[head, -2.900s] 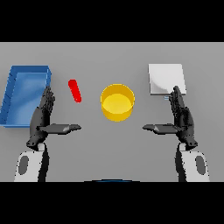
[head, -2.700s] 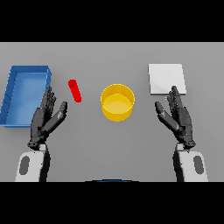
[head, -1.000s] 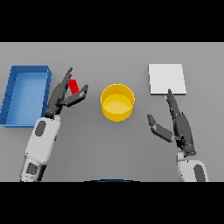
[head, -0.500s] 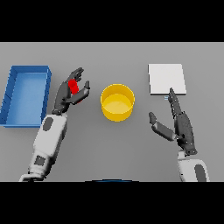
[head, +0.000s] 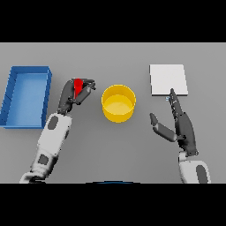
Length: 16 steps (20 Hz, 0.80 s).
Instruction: Pick up the red beaker and tilt it to pour out 1 green nut into yellow bowl. Pick up the yellow bowl and place it on the metallic measuring scale.
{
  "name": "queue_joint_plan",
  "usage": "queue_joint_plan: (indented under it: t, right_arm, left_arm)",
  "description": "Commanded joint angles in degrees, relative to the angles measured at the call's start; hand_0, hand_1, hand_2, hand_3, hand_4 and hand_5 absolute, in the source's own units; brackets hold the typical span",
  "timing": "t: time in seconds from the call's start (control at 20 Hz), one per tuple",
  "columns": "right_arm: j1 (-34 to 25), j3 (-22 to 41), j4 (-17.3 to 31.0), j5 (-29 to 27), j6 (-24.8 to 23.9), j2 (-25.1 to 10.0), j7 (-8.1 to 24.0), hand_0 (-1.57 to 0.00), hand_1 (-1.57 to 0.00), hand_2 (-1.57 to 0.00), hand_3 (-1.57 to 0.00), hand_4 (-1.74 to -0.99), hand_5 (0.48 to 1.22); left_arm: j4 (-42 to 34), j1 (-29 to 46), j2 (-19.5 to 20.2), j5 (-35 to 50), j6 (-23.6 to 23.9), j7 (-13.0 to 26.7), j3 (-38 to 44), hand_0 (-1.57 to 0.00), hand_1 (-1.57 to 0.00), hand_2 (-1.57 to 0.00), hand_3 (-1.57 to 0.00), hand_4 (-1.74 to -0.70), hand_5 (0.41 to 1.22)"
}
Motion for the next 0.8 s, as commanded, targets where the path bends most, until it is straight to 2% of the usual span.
queue_joint_plan:
  t: [0.0,0.15,0.35,0.45,0.55,0.6,0.75]
  right_arm:
    - [0.00,-0.32,0.55,0.03,-0.22,-0.07,0.32,0.00,0.00,0.00,0.00,-1.251,0.641]
    - [0.47,-0.01,-0.04,0.47,-0.21,-0.29,-0.37,0.00,0.00,0.00,0.00,-1.246,0.644]
    - [0.03,0.29,0.46,1.40,-0.65,-0.21,-0.60,0.00,0.00,0.00,0.00,-1.228,0.645]
    - [0.93,0.45,-0.54,1.59,-0.53,-0.58,-2.10,0.00,0.00,0.00,0.00,-1.226,0.650]
    - [-0.04,0.41,0.00,2.44,-1.17,-0.67,-1.58,0.00,0.00,0.00,0.00,-1.219,0.656]
    - [0.78,0.83,0.14,2.90,-1.13,-0.62,-2.78,0.00,0.00,0.00,0.00,-1.219,0.659]
    - [0.20,0.53,-0.01,3.11,-1.49,-0.87,-2.57,0.00,0.00,0.00,0.00,-1.219,0.661]
  left_arm:
    - [-0.42,-0.18,-0.02,1.36,-0.84,-0.70,0.87,-1.43,-1.44,-1.45,-1.40,-1.58,1.171]
    - [-3.63,0.46,-0.09,6.03,-4.70,-1.97,2.60,-1.50,-1.50,-1.51,-1.48,-1.66,1.150]
    - [-7.92,-0.20,1.09,7.78,-6.63,0.99,2.01,-1.54,-1.54,-1.55,-1.54,-1.71,1.132]
    - [-9.80,0.01,2.01,7.06,-7.10,1.43,0.42,-1.55,-1.55,-1.55,-1.55,-1.72,1.131]
    - [-10.51,-0.04,3.21,6.09,-7.30,2.61,-0.89,-1.56,-1.56,-1.56,-1.55,-1.72,1.132]
    - [-10.76,-0.16,3.90,5.23,-7.39,3.14,-1.27,-1.56,-1.56,-1.56,-1.55,-1.72,1.133]
    - [-11.56,-0.85,5.78,3.64,-8.37,4.86,-1.97,-1.56,-1.56,-1.56,-1.55,-1.72,1.139]
